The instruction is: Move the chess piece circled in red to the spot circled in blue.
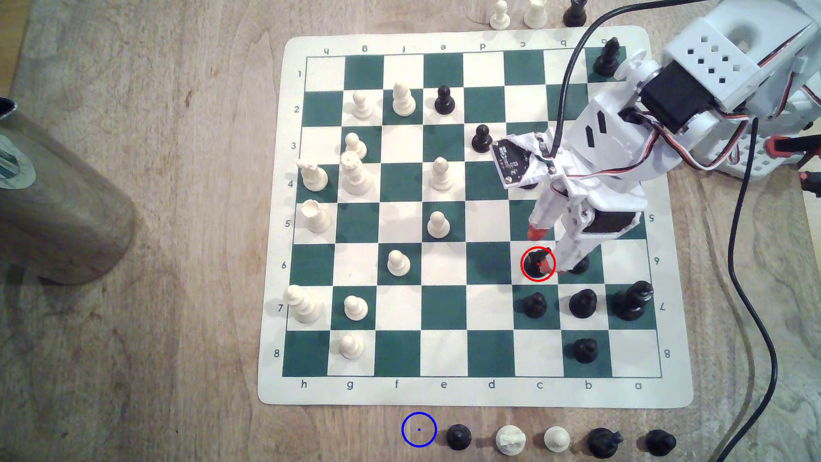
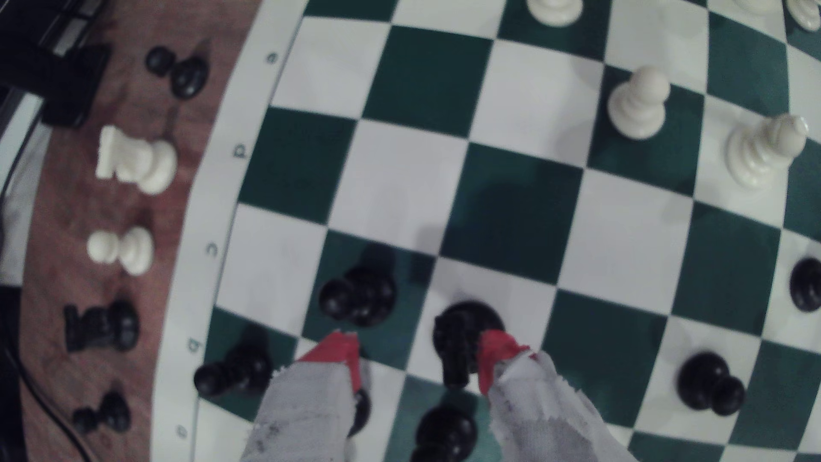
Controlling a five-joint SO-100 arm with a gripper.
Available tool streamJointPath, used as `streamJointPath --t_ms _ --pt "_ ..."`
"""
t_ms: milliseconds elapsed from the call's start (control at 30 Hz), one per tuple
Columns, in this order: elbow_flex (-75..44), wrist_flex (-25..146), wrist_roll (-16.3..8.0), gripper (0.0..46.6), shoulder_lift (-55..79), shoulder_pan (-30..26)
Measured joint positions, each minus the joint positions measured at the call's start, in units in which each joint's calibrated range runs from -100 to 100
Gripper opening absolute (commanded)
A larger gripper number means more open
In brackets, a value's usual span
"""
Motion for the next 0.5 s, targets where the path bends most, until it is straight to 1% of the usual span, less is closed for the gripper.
streamJointPath --t_ms 167,333,500 --pt "0.72 -1.35 0.0 13.8 0.75 0.0" --pt "0.72 -2.95 0.05 13.7 5.19 -0.07" --pt "0.72 -3.82 0.05 12.8 6.79 0.0"
